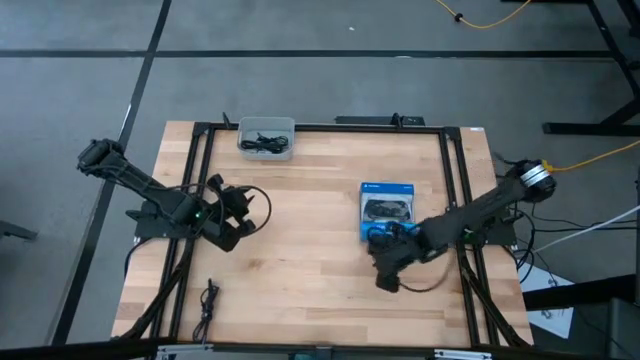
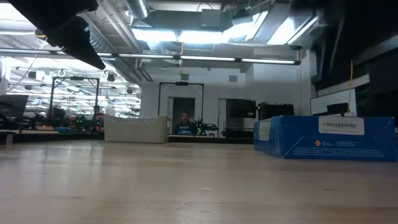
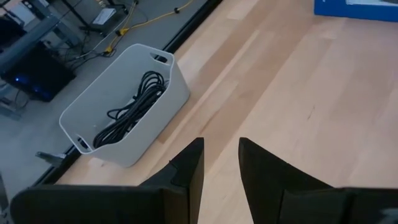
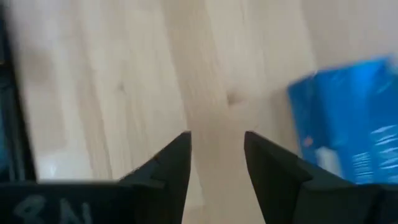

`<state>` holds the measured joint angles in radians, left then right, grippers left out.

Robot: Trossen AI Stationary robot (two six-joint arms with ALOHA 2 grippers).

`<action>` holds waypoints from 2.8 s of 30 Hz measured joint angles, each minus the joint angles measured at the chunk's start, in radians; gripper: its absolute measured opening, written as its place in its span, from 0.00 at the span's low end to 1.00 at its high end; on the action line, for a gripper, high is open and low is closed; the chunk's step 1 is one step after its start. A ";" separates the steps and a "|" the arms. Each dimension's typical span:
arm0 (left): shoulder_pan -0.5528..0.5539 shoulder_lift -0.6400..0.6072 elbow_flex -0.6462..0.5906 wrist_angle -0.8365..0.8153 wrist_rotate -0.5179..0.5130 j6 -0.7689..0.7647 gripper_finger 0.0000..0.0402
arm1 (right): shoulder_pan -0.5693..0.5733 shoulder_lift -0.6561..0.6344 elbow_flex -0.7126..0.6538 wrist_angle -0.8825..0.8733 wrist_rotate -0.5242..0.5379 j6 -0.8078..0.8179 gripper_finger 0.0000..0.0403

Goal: Pick and place USB-C Cables
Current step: Put the black white charger cable into the gray bin

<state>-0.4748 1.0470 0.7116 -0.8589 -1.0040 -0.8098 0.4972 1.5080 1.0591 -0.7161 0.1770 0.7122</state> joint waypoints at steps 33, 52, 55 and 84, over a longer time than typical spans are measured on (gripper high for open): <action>0.139 0.000 0.000 0.124 0.076 0.159 0.23 | 0.182 -0.542 -0.266 0.751 -0.055 -0.512 0.38; 0.003 0.305 0.545 0.012 0.403 0.323 0.23 | 0.182 -0.529 -0.266 0.743 -0.056 -0.516 0.38; -0.029 0.372 0.633 -0.177 0.481 0.178 0.23 | 0.182 -0.529 -0.266 0.742 -0.056 -0.516 0.38; -0.289 0.482 0.650 -0.246 0.812 -0.728 0.23 | 0.182 -0.528 -0.266 0.776 -0.058 -0.586 0.38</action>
<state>-0.7636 1.5294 1.3618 -1.1053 -0.1925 -1.5383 0.6792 0.9798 0.7936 0.0599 0.1194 0.1266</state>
